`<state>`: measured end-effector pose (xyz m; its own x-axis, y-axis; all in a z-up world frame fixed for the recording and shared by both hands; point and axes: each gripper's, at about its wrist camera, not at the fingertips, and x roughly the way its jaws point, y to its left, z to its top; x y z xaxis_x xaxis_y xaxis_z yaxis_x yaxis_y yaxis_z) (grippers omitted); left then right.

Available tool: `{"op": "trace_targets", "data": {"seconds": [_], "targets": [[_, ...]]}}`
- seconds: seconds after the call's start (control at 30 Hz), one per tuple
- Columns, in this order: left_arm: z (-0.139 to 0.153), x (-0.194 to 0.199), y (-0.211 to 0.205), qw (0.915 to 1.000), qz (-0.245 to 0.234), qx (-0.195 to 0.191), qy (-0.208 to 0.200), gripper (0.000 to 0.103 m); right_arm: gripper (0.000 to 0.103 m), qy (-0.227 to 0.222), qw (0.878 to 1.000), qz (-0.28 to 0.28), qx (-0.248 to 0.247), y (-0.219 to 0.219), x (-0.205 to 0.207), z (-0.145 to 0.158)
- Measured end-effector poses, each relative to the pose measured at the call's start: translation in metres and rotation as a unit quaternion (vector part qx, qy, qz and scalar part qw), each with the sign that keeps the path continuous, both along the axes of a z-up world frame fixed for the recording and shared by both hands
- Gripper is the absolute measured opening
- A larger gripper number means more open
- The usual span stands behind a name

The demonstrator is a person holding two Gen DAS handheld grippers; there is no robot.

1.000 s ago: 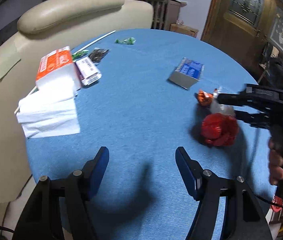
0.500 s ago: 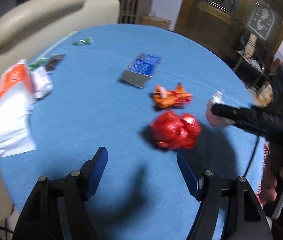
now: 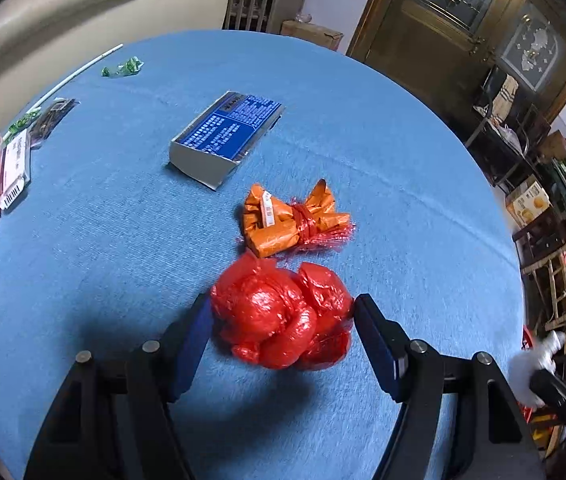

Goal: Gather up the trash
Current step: 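Grasp the white plastic bag with the right tool while the left tool grasps the red bag, then carry both bags over the red wastebasket and open both tools to drop them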

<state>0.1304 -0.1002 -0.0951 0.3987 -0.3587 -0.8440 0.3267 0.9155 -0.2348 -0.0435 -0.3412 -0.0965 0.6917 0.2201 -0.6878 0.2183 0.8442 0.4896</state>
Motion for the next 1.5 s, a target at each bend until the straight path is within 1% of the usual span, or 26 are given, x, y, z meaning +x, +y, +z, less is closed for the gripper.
{"op": "trace_targets", "data": {"seconds": [0.13, 0.2, 0.3, 0.43, 0.5, 0.53, 0.57, 0.6, 0.67, 0.77, 0.9, 1.0, 1.13, 1.3, 1.5], "targets": [[0.002, -0.007, -0.008, 0.9997, -0.005, 0.007, -0.021, 0.064, 0.048, 0.002, 1.0, -0.017, 0.0, -0.013, -0.023, -0.001], [0.007, -0.013, -0.012, 0.9994, -0.009, 0.006, -0.032, 0.063, 0.048, 0.001, 1.0, -0.024, 0.0, -0.019, -0.036, 0.0], [0.023, -0.029, -0.023, 0.9981, -0.02, 0.014, -0.057, 0.063, 0.048, -0.003, 0.999, -0.032, -0.004, -0.027, -0.053, 0.001], [0.053, -0.059, -0.046, 0.9926, -0.045, 0.043, -0.104, 0.063, 0.048, -0.01, 0.999, -0.05, -0.005, -0.041, -0.078, 0.004], [0.067, -0.078, -0.063, 0.988, -0.067, 0.056, -0.127, 0.063, 0.048, -0.014, 0.998, -0.062, -0.006, -0.048, -0.091, 0.005], [0.075, -0.091, -0.075, 0.9837, -0.082, 0.067, -0.145, 0.063, 0.048, -0.016, 0.998, -0.068, -0.005, -0.052, -0.098, 0.006], [0.08, -0.097, -0.078, 0.9813, -0.09, 0.071, -0.155, 0.063, 0.048, -0.018, 0.997, -0.074, -0.005, -0.056, -0.105, 0.007], [0.087, -0.108, -0.089, 0.9766, -0.104, 0.079, -0.171, 0.063, 0.048, -0.021, 0.997, -0.079, -0.005, -0.059, -0.111, 0.009], [0.096, -0.126, -0.103, 0.9692, -0.125, 0.087, -0.193, 0.063, 0.048, -0.027, 0.996, -0.09, -0.007, -0.067, -0.126, 0.013], [0.11, -0.152, -0.125, 0.9586, -0.161, 0.09, -0.217, 0.063, 0.048, -0.036, 0.993, -0.108, -0.011, -0.078, -0.149, 0.019], [0.123, -0.18, -0.15, 0.9468, -0.202, 0.088, -0.235, 0.063, 0.048, -0.049, 0.99, -0.133, -0.014, -0.09, -0.176, 0.026], [0.127, -0.197, -0.168, 0.9375, -0.23, 0.09, -0.245, 0.063, 0.048, -0.058, 0.986, -0.153, -0.014, -0.099, -0.197, 0.029], [0.129, -0.219, -0.186, 0.9279, -0.258, 0.095, -0.252, 0.063, 0.048, -0.066, 0.982, -0.176, -0.013, -0.11, -0.22, 0.032], [0.128, -0.24, -0.203, 0.9195, -0.282, 0.1, -0.255, 0.063, 0.048, -0.074, 0.978, -0.197, -0.01, -0.121, -0.237, 0.034], [0.121, -0.25, -0.217, 0.9143, -0.3, 0.109, -0.25, 0.063, 0.048, -0.077, 0.975, -0.21, -0.003, -0.128, -0.247, 0.031]]}}
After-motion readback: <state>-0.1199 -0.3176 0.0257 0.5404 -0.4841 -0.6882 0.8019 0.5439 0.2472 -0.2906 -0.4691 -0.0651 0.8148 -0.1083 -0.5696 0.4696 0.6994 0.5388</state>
